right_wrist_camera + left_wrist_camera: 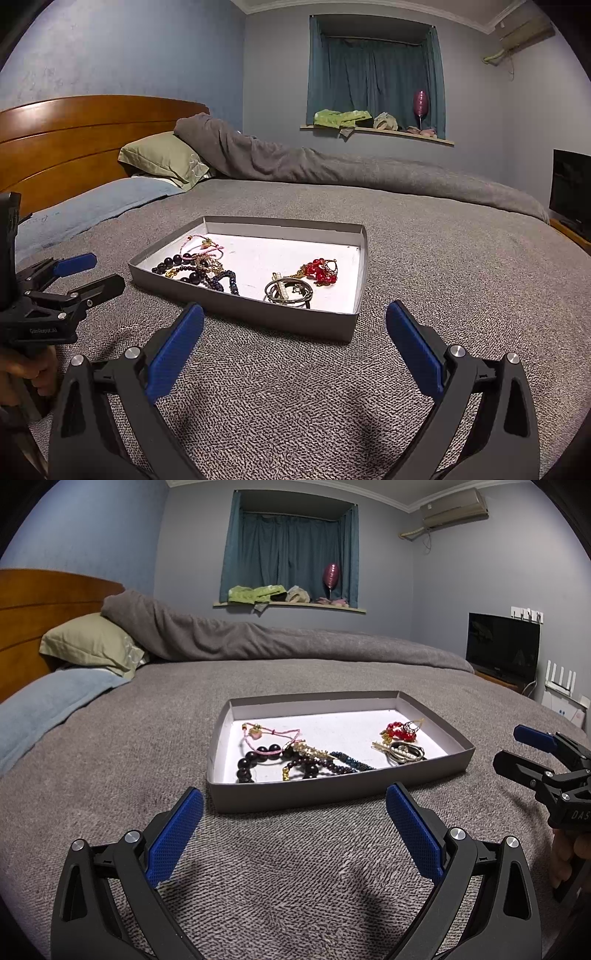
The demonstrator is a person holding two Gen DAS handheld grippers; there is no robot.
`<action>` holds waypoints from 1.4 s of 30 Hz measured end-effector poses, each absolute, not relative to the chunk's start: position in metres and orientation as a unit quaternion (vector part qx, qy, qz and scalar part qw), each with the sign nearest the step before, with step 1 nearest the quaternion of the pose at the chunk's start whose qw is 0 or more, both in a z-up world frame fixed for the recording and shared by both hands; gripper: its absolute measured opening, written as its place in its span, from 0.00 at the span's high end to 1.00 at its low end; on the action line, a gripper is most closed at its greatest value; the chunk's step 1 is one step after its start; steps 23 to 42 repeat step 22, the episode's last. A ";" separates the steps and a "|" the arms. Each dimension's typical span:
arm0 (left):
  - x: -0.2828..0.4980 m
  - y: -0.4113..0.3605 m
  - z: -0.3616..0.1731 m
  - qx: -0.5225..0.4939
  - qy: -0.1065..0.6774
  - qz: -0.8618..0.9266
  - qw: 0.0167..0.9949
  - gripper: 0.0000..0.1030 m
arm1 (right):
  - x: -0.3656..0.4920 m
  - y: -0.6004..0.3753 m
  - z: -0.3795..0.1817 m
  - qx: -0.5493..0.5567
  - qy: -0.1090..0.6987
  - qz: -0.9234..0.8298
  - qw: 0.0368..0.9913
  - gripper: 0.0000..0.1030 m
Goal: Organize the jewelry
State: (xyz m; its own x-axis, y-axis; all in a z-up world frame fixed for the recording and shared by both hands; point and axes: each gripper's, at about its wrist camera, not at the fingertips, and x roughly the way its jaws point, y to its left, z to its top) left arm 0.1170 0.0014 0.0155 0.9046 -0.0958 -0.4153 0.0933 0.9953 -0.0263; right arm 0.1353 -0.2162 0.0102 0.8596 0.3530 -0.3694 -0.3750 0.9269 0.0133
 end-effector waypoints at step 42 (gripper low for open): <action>0.118 0.001 0.014 -0.006 0.216 -0.046 0.975 0.05 | 0.135 -0.217 0.011 -0.030 0.186 0.189 0.964 0.05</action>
